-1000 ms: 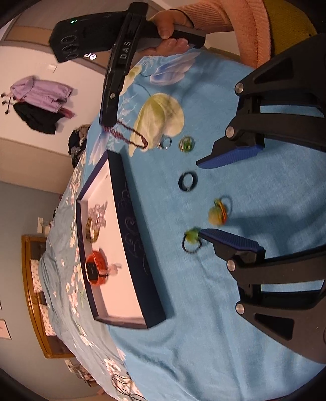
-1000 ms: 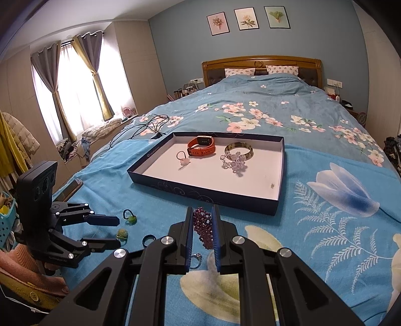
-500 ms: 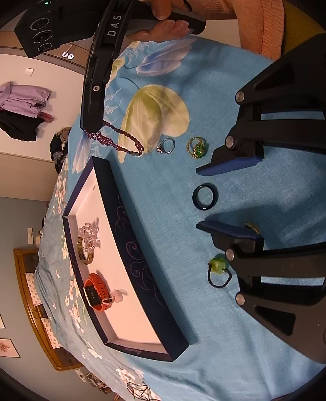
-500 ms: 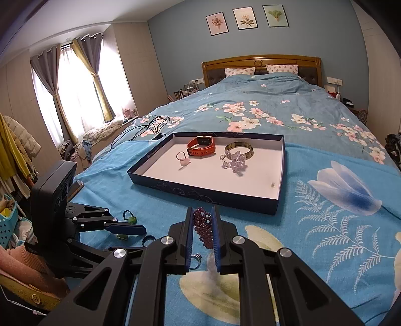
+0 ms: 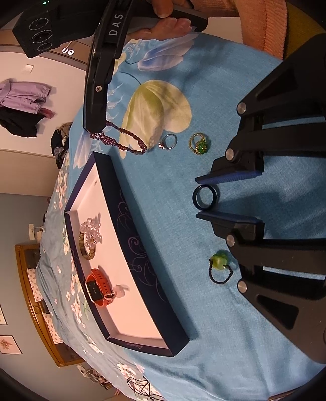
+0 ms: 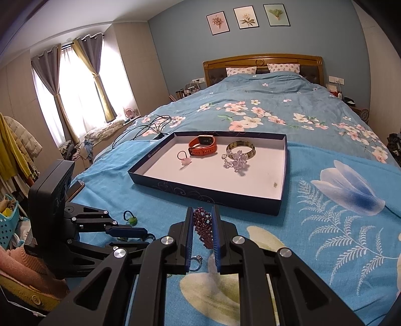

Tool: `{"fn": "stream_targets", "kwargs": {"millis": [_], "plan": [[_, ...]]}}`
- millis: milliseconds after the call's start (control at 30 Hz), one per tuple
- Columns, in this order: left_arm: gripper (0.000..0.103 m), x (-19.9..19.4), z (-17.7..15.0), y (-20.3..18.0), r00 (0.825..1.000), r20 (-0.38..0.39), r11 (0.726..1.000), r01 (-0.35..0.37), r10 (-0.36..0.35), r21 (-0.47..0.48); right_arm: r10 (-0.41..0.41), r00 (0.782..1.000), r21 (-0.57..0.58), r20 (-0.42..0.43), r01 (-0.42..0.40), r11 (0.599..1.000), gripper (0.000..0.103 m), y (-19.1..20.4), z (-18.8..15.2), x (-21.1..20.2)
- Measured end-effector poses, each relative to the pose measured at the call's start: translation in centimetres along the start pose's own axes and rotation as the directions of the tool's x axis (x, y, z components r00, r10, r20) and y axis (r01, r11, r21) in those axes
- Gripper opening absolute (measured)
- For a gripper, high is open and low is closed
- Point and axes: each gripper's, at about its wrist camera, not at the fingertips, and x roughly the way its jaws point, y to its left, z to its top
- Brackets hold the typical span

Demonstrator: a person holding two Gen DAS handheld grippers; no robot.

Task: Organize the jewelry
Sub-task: 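Grasp the black ring with the left tool while the right tool holds the beaded bracelet, then carry the beaded bracelet and black ring over the tray with both tools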

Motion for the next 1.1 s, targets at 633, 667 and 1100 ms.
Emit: {"fn": "stream_targets", "kwargs": {"millis": [633, 667, 1100], "plan": [[0.022, -2.8, 0.8, 1.0, 0.996, 0.084, 0.999, 0.01, -0.007, -0.04, 0.001, 1.0, -0.026, 0.021, 0.0, 1.0, 0.012, 0.5, 1.1, -0.3], [0.022, -2.9, 0.8, 1.1, 0.996, 0.088, 0.999, 0.011, -0.007, -0.042, 0.001, 1.0, -0.029, 0.022, 0.0, 1.0, 0.012, 0.6, 1.2, -0.3], [0.022, -4.2, 1.9, 2.9, 0.992, 0.13, 0.997, 0.001, 0.009, -0.082, 0.009, 0.999, -0.061, 0.04, -0.007, 0.998, 0.012, 1.1, 2.7, -0.1]]}}
